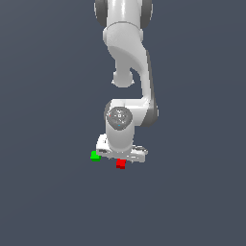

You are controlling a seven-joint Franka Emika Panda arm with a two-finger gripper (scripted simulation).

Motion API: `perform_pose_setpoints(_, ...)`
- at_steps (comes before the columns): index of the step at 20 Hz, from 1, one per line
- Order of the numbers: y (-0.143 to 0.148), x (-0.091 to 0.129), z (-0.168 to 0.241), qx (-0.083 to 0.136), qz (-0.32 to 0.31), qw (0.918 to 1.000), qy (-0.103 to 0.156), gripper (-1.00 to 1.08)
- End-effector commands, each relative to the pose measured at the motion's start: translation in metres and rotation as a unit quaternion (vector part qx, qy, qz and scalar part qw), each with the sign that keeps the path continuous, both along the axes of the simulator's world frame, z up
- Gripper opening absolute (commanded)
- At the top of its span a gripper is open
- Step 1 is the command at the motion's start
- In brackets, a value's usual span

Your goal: Stack the red cube on top of the green cube.

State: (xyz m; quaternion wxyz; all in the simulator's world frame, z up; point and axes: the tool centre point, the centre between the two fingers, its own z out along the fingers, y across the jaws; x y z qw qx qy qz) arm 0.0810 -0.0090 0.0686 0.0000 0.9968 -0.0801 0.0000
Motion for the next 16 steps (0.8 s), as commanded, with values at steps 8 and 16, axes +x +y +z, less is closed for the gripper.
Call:
perform_pose_setpoints(8,0.0,-0.001,-0.039,0.0,0.0,1.0,0.0,1.0)
perform_pose_setpoints(16,0.0,0.001,-0.049,0.0,0.0,1.0,0.0,-1.0)
